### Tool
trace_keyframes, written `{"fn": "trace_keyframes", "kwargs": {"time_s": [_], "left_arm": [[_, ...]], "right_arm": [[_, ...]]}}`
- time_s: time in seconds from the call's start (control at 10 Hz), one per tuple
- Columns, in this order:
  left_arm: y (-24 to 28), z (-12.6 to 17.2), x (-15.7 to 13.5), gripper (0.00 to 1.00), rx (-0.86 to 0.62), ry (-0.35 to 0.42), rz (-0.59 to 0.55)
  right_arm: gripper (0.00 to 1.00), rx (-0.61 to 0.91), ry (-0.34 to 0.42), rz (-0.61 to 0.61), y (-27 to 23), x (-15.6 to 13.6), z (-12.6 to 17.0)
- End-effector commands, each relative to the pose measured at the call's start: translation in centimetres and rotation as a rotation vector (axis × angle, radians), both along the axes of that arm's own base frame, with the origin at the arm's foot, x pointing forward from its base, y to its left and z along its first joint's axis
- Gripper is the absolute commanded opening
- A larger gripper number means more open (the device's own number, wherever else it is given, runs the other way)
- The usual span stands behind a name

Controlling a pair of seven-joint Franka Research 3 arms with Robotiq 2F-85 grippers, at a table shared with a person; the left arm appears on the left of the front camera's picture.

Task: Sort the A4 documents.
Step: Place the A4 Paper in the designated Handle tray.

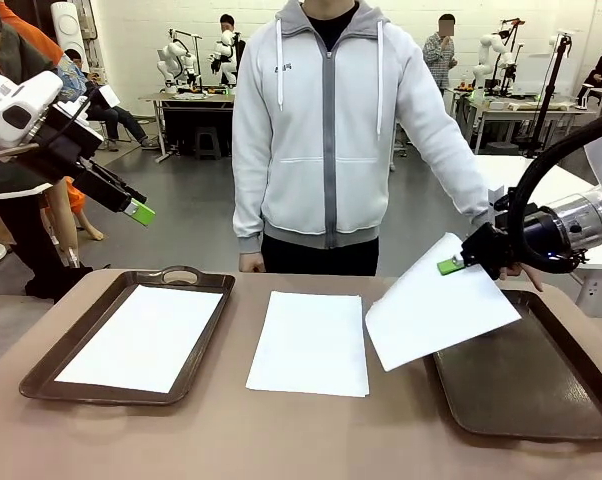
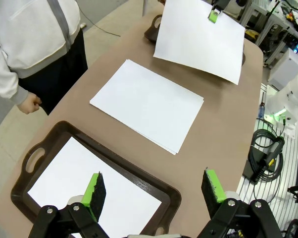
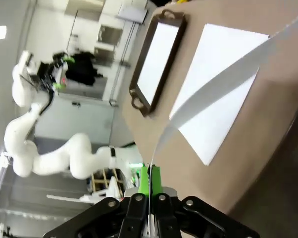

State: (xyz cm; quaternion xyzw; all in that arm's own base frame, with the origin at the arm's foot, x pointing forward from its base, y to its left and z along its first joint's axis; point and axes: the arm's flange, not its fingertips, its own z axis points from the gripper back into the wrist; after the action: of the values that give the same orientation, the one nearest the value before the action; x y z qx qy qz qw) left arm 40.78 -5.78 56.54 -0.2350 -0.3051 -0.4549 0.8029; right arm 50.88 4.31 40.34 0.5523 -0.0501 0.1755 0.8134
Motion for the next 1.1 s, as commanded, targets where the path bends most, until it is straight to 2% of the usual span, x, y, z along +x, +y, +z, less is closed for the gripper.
{"fn": "trace_keyframes", "kwargs": {"time_s": [0.0,0.2,0.5,1.0], "left_arm": [[0.1,-0.1,-0.1,1.00,-0.001,-0.012,-0.015],[0.1,-0.1,-0.1,1.00,-0.001,-0.012,-0.015],[0.1,-0.1,-0.1,1.00,-0.001,-0.012,-0.015],[0.1,-0.1,-0.1,1.00,-0.001,-0.012,-0.015]], "right_arm": [[0.01,-0.029,-0.010,0.046,-1.6,1.9,-2.8],[0.01,-0.141,0.007,0.052,-4.0,2.0,-6.3],[0.01,-0.272,0.025,-0.088,-7.8,0.8,-9.8],[0.01,-0.384,0.047,-0.226,-11.5,-0.1,-11.1]]}}
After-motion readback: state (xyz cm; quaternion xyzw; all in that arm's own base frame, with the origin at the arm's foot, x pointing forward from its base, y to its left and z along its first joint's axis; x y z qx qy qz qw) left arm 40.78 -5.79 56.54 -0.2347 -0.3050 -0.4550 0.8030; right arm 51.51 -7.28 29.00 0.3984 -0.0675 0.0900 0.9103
